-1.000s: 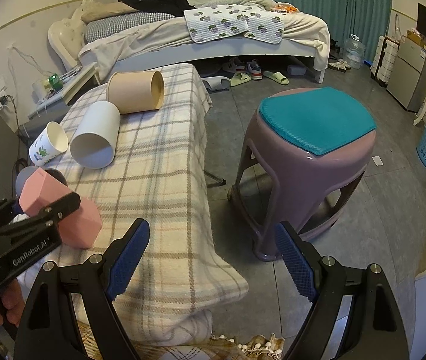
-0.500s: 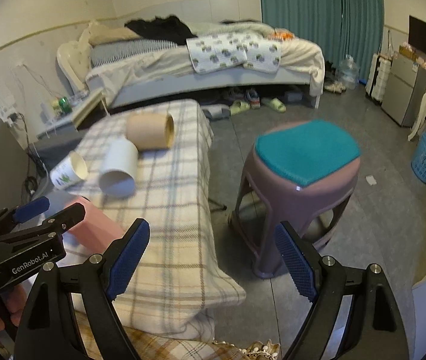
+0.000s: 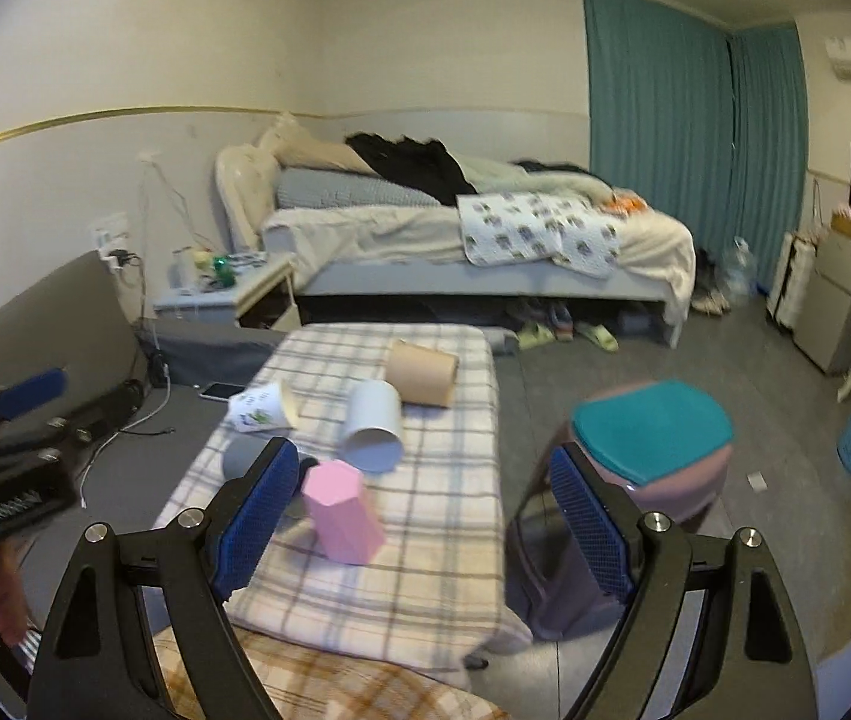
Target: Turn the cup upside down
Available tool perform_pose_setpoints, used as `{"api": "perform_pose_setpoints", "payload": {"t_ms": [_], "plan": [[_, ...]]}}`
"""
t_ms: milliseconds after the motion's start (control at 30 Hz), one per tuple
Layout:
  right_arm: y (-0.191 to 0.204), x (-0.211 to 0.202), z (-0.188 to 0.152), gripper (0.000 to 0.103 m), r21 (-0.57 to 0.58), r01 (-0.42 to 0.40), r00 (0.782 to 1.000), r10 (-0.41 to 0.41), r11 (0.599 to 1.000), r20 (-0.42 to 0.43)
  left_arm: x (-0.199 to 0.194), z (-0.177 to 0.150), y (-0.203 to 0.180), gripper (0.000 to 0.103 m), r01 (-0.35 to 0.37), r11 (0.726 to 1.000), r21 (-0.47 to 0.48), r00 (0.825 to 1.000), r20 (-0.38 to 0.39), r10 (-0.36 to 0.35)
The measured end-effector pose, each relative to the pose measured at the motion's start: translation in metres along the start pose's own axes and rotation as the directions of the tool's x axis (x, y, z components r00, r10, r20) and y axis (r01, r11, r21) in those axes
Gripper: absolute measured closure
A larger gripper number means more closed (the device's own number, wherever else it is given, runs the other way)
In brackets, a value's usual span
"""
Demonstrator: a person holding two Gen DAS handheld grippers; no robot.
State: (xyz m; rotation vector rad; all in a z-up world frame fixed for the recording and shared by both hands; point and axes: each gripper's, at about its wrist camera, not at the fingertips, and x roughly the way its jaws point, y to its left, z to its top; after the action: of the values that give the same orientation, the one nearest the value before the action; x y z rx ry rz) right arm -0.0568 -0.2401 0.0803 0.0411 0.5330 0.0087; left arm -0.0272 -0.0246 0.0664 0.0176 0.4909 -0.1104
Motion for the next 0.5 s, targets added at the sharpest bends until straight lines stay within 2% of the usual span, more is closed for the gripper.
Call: {"api": "perform_pose_setpoints", "payload": {"t_ms": [67, 167, 500], "plan": [[0.009, -0.002, -0.01, 0.005, -0.003, 0.0, 1.0, 0.0, 1.0, 0.028, -0.003, -0.013, 0.011, 0.003, -0.032, 0.999, -0.01, 0.999, 0.009, 0.032], [0.015, 0.001, -0.022, 0.0, 0.006, -0.016, 0.999, 0.016, 1.0, 0.028, 0.0, -0.032, 0.019, 0.001, -0.035, 0.999, -0.022, 0.999, -0.024, 0.034], [0.015, 0.013, -0.041, 0.0, 0.002, -0.017, 1.0, 0.017, 1.0, -0.01, 0.003, -0.052, 0.008, 0.001, -0.02, 1.0, 0.0, 0.998, -0.054, 0.02]]}}
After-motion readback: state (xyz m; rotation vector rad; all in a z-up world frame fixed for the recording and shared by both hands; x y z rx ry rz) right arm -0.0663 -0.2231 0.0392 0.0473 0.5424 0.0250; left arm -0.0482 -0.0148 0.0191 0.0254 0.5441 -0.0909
